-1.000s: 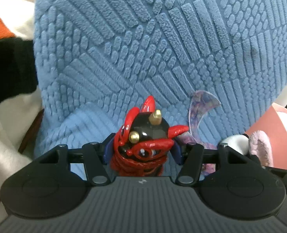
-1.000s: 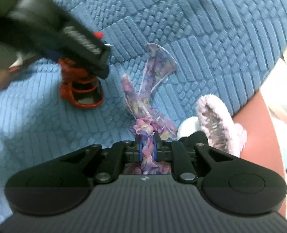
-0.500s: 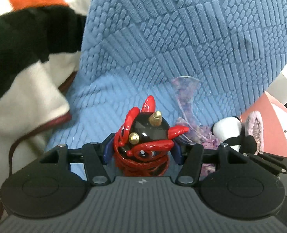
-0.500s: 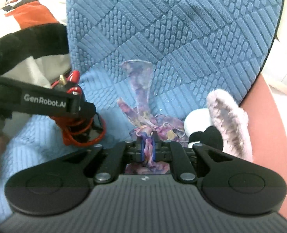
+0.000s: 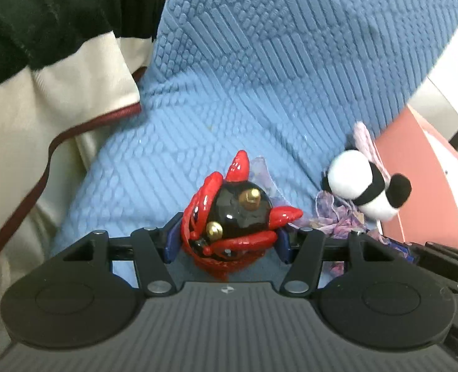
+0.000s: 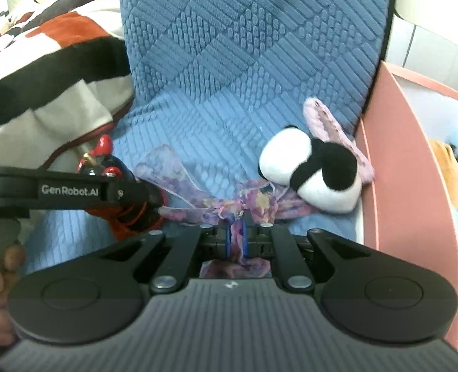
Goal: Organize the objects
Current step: 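Lift the red figure with the left gripper while the right lifts the purple scarf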
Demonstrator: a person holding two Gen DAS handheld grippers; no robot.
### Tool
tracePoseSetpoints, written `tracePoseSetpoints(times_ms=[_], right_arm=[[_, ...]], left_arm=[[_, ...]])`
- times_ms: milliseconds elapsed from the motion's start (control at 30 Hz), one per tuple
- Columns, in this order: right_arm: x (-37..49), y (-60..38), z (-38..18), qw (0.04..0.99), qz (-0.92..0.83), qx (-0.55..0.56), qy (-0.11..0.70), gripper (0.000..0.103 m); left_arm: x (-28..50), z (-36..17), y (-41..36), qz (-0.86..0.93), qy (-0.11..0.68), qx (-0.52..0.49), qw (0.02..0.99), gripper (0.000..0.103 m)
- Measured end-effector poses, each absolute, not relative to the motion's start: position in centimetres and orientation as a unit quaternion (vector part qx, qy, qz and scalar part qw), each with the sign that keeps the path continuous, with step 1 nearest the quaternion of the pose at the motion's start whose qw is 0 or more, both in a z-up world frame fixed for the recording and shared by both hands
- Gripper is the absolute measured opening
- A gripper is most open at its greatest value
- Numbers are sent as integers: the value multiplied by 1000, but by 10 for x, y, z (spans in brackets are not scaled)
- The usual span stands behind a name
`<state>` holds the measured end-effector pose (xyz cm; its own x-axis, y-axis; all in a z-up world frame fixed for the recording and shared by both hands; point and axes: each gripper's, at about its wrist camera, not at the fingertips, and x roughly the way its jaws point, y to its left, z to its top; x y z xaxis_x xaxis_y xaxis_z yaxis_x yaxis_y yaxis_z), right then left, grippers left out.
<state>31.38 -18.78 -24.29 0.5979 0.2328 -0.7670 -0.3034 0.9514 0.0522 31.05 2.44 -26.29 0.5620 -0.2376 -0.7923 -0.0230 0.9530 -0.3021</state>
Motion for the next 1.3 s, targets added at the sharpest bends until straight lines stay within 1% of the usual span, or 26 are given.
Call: tracePoseSetpoints(times_ms=[67,133,267,500,533,600,700,733,767,800,833,867,1067,1200,1300], right_arm=[[307,-200,-244,890,150,-40,428,10],[299,-214,-244,887,152,-30,435,7],[279,-230,-246,881,154,-30,446,6],[272,-239,-251,879,149,-20,453,6],[273,-240,-251,879,150,-12,452,8],[274,-241,-251,878,153,-4,454,9],[273,-239,-249,879,158,-3,450,11],[273,-239,-249,879,161,-3,448,16],[274,-239,-248,880,163,-3,447,26],[274,-238,-248,880,166,-2,445,33],[275,-237,-247,881,167,-2,443,46],[276,-237,-246,882,167,-1,440,52],[294,-230,-245,892,142,-16,429,64],[310,-228,-252,888,120,-13,444,65],[319,-223,-253,892,120,-15,436,65]], left_arm=[[301,-262,23,-63,464,-137,873,64],[293,-262,23,-63,466,-136,872,64],[277,-261,24,-62,471,-141,869,64],[271,-260,18,-62,467,-127,873,64],[271,-260,18,-63,467,-129,873,65],[270,-259,20,-63,469,-134,871,65],[268,-257,25,-68,477,-161,861,72],[266,-257,26,-71,475,-167,861,74],[265,-256,27,-73,474,-167,862,75],[264,-255,26,-74,471,-163,864,75],[264,-253,25,-74,469,-158,866,76],[264,-252,24,-73,467,-154,868,76],[267,-252,28,-69,467,-159,867,76],[269,-255,33,-72,475,-177,859,76],[271,-256,31,-74,477,-174,858,76]])
